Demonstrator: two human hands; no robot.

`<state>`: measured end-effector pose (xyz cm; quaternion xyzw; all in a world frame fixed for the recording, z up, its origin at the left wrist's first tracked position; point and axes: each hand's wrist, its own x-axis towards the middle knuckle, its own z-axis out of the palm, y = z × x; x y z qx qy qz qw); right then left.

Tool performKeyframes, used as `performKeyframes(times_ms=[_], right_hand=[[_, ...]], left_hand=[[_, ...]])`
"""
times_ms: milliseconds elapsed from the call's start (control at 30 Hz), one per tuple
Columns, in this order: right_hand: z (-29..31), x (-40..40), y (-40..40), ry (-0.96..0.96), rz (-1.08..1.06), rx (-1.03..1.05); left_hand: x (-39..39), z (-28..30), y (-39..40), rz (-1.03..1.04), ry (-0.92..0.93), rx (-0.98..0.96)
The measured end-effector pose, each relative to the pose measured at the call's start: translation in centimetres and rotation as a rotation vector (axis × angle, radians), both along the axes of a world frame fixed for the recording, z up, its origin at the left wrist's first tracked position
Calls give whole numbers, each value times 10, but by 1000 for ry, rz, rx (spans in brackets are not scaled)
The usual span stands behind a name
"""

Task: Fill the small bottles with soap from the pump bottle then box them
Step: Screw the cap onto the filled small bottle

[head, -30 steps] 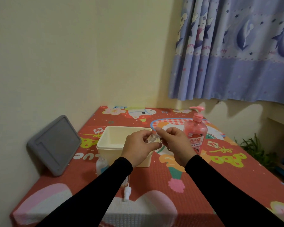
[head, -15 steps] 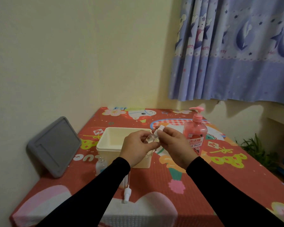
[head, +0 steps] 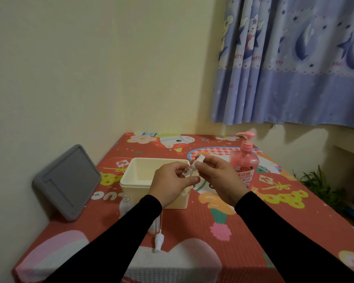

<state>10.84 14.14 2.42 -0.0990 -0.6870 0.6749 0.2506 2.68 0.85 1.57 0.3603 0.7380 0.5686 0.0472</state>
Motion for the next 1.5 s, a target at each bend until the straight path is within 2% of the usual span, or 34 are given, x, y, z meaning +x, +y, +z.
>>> performKeyframes(times_ms=[133, 233, 367, 567, 767, 867, 967, 1100, 1233, 1367, 1500], right_hand=[[-3, -4, -3, -68, -175, 40], [-5, -4, -2, -59, -84, 41], [-4, 0, 0, 23, 37, -56], [-4, 4, -4, 29, -50, 74], [6, 12, 5, -18, 81, 81], [9, 11, 8, -46, 54, 118], [4, 8, 9, -18, -30, 179], [-2, 7, 6, -3, -82, 179], [-10, 8, 4, -30, -68, 219], [-25, 10, 8, -96, -36, 216], [-41, 11, 11, -194, -40, 323]], left_hand=[[5, -2, 3, -26, 22, -18], [4, -2, 4, -40, 4, -16], [-2, -3, 3, -51, -11, 3], [3, -7, 7, -11, 25, 7], [-7, -3, -1, -321, -130, 5], [-9, 0, -2, -390, -145, -18], [-7, -3, 3, -313, -69, -13], [1, -15, 12, -89, 99, -59], [10, -26, 16, -9, 49, -47], [17, -44, 16, -10, -85, -41], [27, -63, 16, 33, -126, -98]])
